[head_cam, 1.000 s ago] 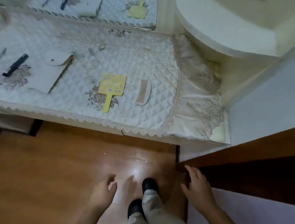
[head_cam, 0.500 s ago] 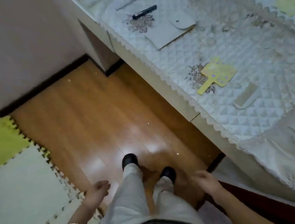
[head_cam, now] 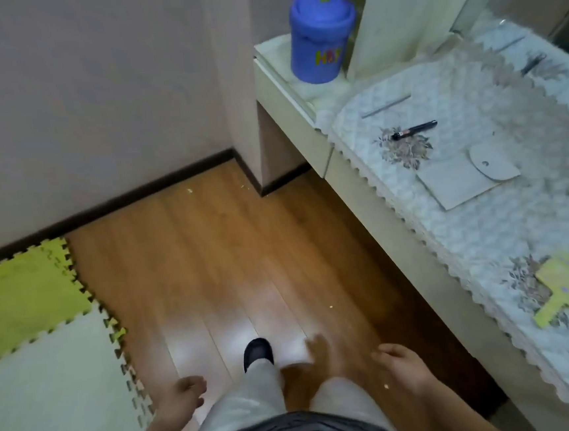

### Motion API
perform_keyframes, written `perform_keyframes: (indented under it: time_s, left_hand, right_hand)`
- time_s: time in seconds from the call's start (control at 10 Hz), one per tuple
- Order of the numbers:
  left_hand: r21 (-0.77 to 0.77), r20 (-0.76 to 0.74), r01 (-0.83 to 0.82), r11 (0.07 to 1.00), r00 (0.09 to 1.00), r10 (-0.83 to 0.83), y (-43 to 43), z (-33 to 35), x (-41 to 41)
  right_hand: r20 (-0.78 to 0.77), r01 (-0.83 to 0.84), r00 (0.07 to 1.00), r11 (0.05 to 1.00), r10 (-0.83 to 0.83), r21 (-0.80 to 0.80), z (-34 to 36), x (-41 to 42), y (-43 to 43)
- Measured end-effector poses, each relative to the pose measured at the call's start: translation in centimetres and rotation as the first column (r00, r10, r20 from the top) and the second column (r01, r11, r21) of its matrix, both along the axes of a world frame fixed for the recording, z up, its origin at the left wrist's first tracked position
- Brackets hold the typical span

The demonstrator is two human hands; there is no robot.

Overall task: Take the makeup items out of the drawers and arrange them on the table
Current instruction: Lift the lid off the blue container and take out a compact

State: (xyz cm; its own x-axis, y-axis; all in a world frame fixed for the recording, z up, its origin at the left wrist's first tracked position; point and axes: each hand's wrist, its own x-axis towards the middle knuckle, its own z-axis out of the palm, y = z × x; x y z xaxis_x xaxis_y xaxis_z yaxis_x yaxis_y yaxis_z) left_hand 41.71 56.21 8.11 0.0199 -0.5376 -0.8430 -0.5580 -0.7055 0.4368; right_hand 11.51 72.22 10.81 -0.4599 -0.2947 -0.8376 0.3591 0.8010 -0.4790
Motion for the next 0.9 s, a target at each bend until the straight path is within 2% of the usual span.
perform_keyframes:
  time_s: [0.2, 0.3, 0.5, 0.6, 0.8, 0.9]
  left_hand:
    - [-0.011, 0.036, -0.073, 0.997, 0.997, 0.074, -9.2, 1.1, 1.6]
    - [-0.018, 0.074, -0.114, 0.993, 0.991, 0.115, -13.2, 0.1, 0.7]
    - [0.1, 0.092, -0.111, 0.989, 0.991, 0.102, -20.6, -1.2, -3.7]
    - [0.068, 0.093, -0.02, 0.997, 0.996, 0.014, -25.1, -0.2, -6.4]
    - [-0.102, 0.03, 0.211, 0.972, 0.977, -0.209, -35.6, 1.5, -10.8]
    - [-0.141, -0.035, 0.25, 0.958, 0.966, -0.258, -40.3, 0.7, -12.5]
  right_hand:
    - [0.032, -0.017, 0.999, 1.0, 0.017, -0.015, 0.0, 1.4, -7.7]
    - [0.014, -0.036, 0.999, 0.997, 0.035, 0.068, -0.9, 0.1, -10.5]
    - [0.024, -0.167, 0.986, 0.96, 0.165, 0.225, -2.7, -4.1, -17.9]
    - [0.017, -0.191, 0.981, 0.96, 0.191, 0.207, -2.2, -5.8, -22.0]
    - [-0.077, -0.083, 0.993, 0.996, 0.085, 0.033, 0.2, -9.4, -30.7]
    - [-0.088, 0.002, 0.996, 1.0, -0.005, -0.031, 0.9, -10.2, -33.3]
